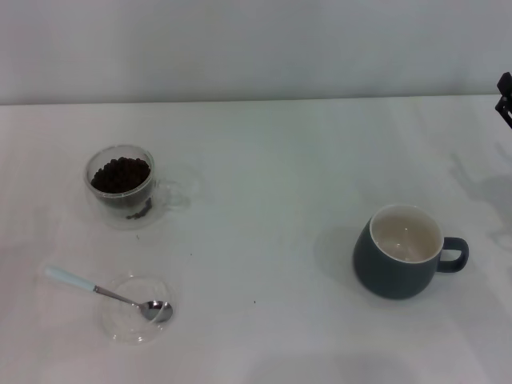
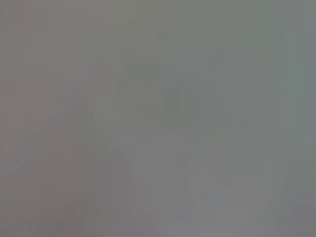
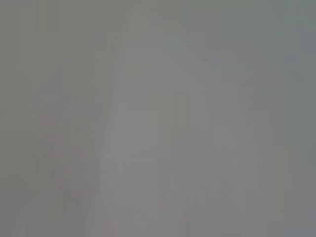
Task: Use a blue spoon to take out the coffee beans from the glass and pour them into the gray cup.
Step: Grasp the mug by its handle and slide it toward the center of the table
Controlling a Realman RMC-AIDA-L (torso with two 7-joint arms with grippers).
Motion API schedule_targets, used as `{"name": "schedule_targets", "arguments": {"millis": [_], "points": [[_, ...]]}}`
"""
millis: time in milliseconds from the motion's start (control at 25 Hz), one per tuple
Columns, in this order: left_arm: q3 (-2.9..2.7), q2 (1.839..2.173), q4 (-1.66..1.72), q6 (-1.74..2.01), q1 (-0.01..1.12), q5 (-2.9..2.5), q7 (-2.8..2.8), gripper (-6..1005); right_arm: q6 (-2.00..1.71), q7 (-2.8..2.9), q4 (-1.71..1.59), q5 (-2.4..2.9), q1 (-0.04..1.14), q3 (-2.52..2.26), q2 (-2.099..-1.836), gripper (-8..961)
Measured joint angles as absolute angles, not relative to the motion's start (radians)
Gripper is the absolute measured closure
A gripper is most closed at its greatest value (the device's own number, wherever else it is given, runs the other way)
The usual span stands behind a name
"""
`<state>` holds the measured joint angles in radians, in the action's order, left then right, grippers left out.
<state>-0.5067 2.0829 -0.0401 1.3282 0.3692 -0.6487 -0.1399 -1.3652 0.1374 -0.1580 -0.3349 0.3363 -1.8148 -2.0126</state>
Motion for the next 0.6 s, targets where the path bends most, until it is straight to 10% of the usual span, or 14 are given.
{"name": "schedule_targets", "arguments": {"millis": [600], "points": [[-0.506,2.083,-0.038,1.324,0.363,-0.645,-0.144,108,-1.369,0.138,-0.165,-0.333,0.339,-1.819,-2.013,82]]}}
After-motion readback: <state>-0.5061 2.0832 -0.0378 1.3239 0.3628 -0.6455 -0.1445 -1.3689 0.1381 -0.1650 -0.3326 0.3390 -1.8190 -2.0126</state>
